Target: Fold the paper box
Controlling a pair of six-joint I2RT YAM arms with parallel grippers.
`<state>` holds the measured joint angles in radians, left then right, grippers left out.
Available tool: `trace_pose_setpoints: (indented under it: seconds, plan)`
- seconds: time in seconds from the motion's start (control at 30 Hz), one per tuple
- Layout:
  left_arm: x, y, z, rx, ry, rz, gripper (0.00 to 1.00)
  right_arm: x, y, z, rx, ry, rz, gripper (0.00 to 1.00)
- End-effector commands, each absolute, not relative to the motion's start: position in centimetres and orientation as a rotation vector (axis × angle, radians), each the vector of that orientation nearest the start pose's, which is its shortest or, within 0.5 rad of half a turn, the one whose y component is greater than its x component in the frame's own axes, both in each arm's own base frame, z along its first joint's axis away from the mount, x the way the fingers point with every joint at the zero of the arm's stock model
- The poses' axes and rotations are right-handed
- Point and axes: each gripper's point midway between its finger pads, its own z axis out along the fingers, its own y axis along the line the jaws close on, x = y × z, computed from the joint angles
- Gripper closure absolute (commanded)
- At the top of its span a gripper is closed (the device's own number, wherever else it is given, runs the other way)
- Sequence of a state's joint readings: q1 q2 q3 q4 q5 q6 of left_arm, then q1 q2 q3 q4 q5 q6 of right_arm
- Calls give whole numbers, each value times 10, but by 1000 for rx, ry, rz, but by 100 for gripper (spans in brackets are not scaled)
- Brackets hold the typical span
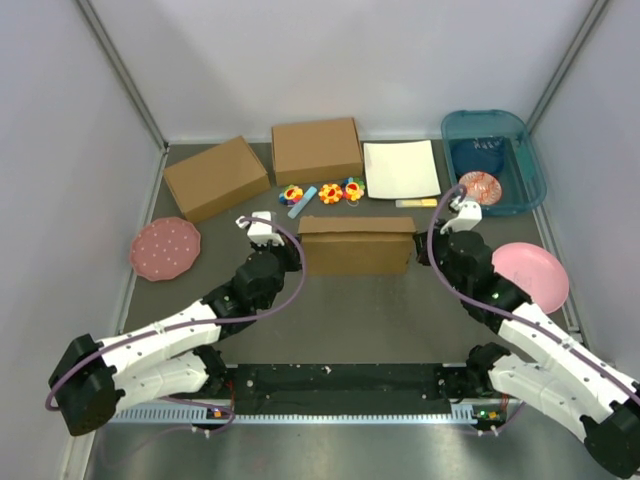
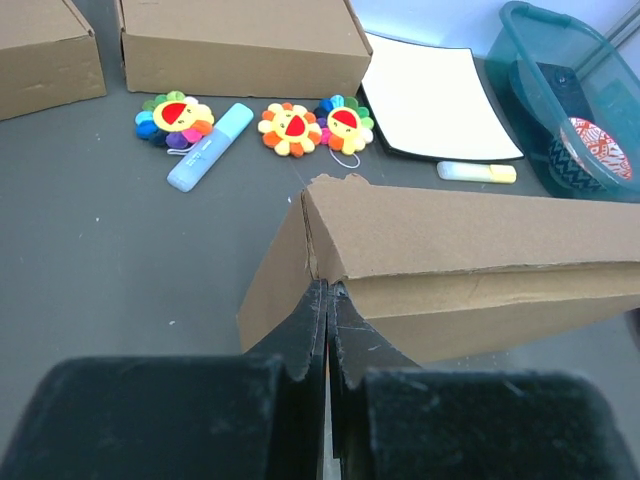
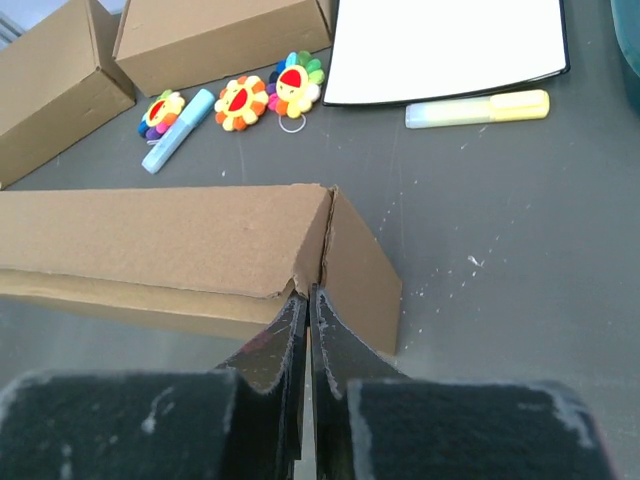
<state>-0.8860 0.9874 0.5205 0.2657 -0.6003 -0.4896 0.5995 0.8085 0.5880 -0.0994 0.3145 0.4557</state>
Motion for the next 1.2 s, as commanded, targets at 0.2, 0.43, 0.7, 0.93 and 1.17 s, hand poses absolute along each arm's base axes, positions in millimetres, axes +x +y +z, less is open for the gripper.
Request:
trace_pose_setpoints:
  seconds: [0.2,0.43,0.7,0.93,1.17]
  plan:
    - [259,-202,125,54,1990,-336,100,260,138,247,56,1892,438,76]
    - [262,-201,132,44,1980,-320,100,281,150,292,22,1814,445,76]
    - [260,-202,127,51,2007,-325,84,294,163,225,8,1948,404,90]
    - [246,-198,156,114,1982,-382,49,282,152,172,59,2029,370,92]
    - [238,-188,230,73,1808,-508,46,288,154,175,51,2030,355,92]
